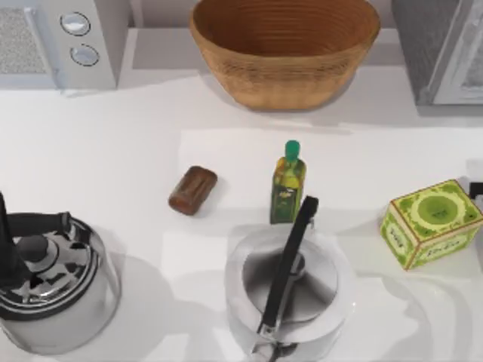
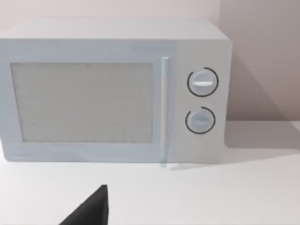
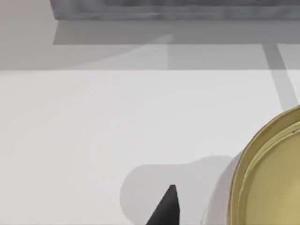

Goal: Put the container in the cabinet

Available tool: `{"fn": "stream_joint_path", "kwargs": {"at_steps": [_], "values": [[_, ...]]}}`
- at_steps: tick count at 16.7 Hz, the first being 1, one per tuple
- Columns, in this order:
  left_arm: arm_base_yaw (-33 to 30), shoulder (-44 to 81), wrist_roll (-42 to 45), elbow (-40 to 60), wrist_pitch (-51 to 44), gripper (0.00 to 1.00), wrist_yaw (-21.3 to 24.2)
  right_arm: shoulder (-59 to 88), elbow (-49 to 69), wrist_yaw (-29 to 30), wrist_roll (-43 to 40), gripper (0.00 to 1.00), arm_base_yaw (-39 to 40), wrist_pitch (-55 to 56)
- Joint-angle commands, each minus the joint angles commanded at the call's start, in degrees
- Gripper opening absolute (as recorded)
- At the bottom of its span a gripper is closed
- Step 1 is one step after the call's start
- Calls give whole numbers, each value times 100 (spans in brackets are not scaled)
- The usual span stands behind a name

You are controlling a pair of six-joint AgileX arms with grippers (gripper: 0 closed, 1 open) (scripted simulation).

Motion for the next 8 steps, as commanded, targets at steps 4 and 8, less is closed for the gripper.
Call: {"fn": "stream_joint_path", "kwargs": {"at_steps": [4, 8], "values": [[0, 0, 0, 0, 0, 100, 0, -9, 12, 8, 6, 0, -19, -16], [0, 0, 0, 0, 0, 100, 0, -350, 428, 188, 4, 0, -156, -655]]}}
